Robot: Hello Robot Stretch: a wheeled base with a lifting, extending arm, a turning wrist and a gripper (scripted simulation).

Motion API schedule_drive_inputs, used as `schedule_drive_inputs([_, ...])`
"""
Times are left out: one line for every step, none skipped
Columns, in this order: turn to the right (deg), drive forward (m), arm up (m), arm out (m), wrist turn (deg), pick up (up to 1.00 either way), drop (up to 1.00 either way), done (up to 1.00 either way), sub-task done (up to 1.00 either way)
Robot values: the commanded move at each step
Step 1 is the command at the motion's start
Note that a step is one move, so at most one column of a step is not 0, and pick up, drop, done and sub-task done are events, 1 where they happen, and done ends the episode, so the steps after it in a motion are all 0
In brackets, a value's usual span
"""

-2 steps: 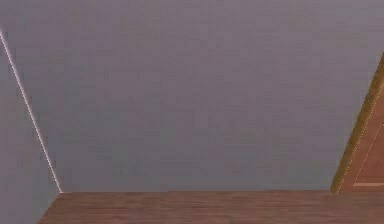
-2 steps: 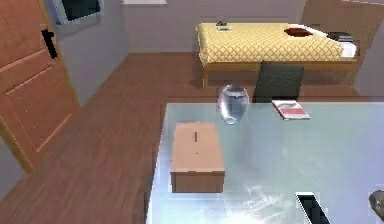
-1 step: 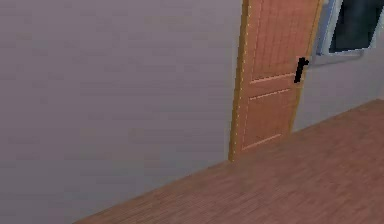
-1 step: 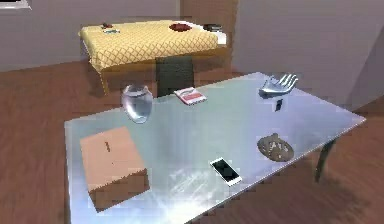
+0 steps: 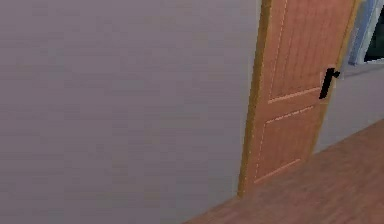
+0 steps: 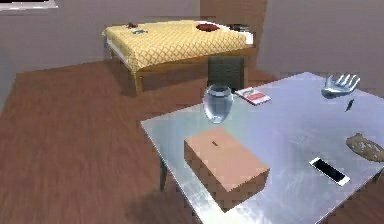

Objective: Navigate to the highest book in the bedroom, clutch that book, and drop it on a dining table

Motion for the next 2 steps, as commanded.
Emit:
schedule_drive_inputs([-45.0,0.00,0.00,0.00,0.0,0.00,0.00,0.00,0.00])
schedule_drive_inputs([-15.0,0.00,0.00,0.00,0.0,0.00,0.00,0.00,0.00])
